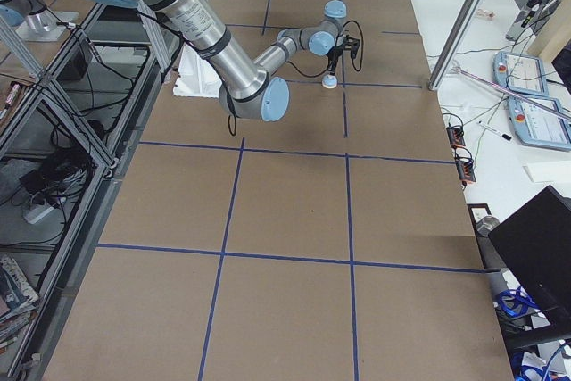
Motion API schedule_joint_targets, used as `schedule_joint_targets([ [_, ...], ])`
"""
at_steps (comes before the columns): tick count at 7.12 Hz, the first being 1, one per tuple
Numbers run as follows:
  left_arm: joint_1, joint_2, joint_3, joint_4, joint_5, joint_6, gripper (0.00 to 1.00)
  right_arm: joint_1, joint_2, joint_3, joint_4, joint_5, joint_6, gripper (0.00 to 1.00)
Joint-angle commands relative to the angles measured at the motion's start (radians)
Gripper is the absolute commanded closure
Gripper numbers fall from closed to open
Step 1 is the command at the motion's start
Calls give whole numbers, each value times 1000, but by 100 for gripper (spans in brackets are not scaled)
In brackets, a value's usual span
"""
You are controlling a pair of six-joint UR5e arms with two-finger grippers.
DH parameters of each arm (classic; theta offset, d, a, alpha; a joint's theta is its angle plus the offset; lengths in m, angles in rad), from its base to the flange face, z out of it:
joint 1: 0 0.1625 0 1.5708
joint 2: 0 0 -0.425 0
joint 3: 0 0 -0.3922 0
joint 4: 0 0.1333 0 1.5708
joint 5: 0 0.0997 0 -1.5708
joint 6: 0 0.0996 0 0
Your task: Place and press bell with both arms
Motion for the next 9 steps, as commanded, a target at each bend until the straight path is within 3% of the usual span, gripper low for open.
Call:
schedule_joint_targets([
  [1, 0, 1, -1, 0, 0, -4, 0, 0, -1, 3, -17, 29, -1, 100],
  [9, 0, 14, -7, -3, -1, -6, 0, -17, -7, 1, -28, 3, 13, 100],
])
